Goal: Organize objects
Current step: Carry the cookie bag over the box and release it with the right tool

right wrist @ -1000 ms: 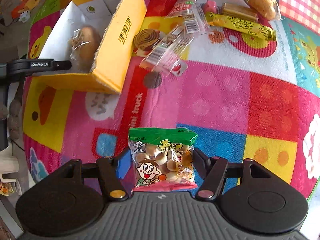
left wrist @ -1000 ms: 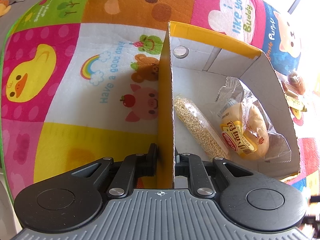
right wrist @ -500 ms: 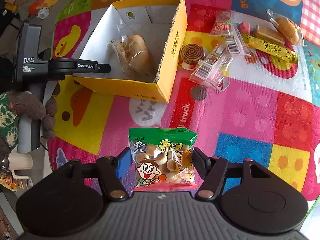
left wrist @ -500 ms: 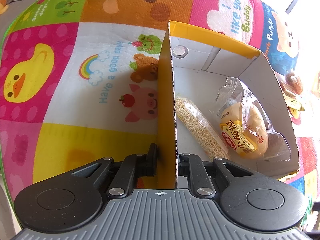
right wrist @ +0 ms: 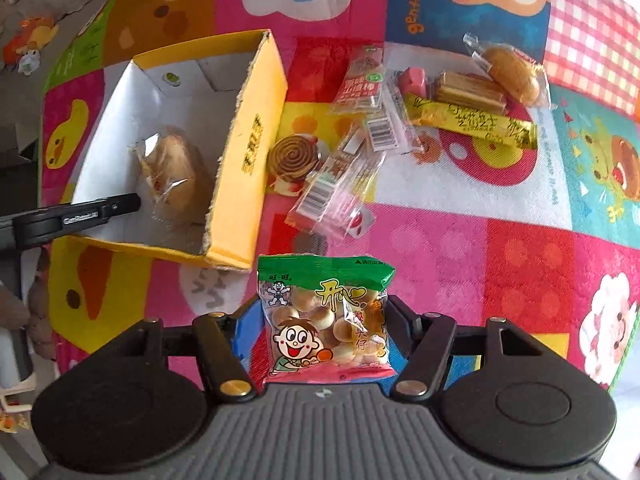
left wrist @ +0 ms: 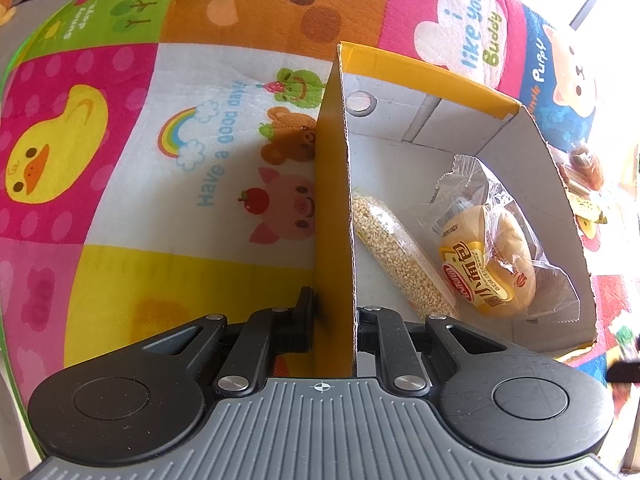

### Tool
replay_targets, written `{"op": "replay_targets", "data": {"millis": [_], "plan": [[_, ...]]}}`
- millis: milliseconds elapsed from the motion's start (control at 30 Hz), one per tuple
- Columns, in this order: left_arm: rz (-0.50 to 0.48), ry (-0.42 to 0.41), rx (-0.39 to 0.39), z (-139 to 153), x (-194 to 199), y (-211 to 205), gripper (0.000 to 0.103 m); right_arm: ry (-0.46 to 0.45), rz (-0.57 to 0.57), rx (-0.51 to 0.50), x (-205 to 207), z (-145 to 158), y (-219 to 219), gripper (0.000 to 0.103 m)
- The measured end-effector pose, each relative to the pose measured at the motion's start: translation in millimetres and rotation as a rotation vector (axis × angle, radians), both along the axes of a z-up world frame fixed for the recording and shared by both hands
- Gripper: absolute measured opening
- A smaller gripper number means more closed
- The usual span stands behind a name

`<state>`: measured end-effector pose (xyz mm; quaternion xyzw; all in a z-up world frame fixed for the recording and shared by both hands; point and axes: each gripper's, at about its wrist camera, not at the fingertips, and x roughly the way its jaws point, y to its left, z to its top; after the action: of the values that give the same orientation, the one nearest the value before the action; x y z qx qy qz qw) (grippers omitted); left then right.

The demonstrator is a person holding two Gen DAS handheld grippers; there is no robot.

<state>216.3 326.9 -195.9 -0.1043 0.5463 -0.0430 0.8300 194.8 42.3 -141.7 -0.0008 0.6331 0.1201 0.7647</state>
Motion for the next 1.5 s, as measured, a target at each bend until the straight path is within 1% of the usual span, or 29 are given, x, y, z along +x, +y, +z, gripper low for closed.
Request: {"op": "replay_targets", "data": {"millis": [67,100,167,300,433,533,600,667,700,767,800,967,1100,1267,1400,1500], "plan": [[0.002,0.001,-0.001,0.0,0.2,0.2,0.016,0.03,0.016,0.051,-7.1,13.1,5.6,0.065],[0.002,0.0,-0.002,-0.1,0.2,0.2,0.016,0.027,0.032,0.076,-10.2,22.0,9.7,0.065],[0.001,-0.003,-0.003,-0.3,-0.2,0.6,0.016,-0.009,0.075,0.12,-15.5,41.6,19.7,0.065],[0.001,-0.004,-0.002,-0.4,-0.4,0.7,0.016,-0.14,0.133,0.198,-12.6,86.8,39.0,0.065],[0.001,-0.005,-0.001,-0.1,-0.6,0.3,0.016,-0.324,0.147,0.244,-4.5,132.5,52.9,0.065],[0.001,-0.007,-0.001,0.1,-0.8,0.3,0.016,-0.4,0.138,0.273,5.8,153.0,59.9,0.065],[0.001,-0.009,-0.001,0.2,-1.2,0.2,0.016,-0.431,0.139,0.285,12.9,157.7,65.9,0.065],[0.001,-0.009,-0.001,0.3,-1.5,0.3,0.016,-0.458,0.137,0.276,18.2,158.9,72.9,0.065],[0.0,-0.009,-0.001,0.3,-1.5,0.3,0.016,-0.468,0.135,0.275,20.8,158.1,75.9,0.067],[-0.001,-0.009,-0.002,0.2,-1.6,0.5,0.016,-0.471,0.132,0.268,25.2,154.8,79.6,0.079],[-0.001,-0.009,-0.002,0.2,-1.7,0.4,0.016,-0.468,0.13,0.265,26.7,152.8,80.4,0.089],[0.001,-0.009,-0.004,0.4,-2.2,0.2,0.016,-0.45,0.144,0.228,25.7,141.8,78.1,0.089],[0.005,-0.008,-0.004,0.6,-1.6,0.2,0.016,-0.402,0.132,0.196,26.9,127.0,72.9,0.089],[0.004,-0.007,-0.003,0.7,-1.5,0.3,0.016,-0.35,0.117,0.131,24.7,106.3,67.5,0.089],[0.001,-0.006,0.0,0.4,-1.0,0.4,0.016,-0.299,0.095,0.104,24.2,92.0,60.6,0.089],[-0.001,-0.005,0.0,0.2,-0.5,0.8,0.016,-0.244,0.085,0.089,22.1,80.8,55.3,0.089]]}}
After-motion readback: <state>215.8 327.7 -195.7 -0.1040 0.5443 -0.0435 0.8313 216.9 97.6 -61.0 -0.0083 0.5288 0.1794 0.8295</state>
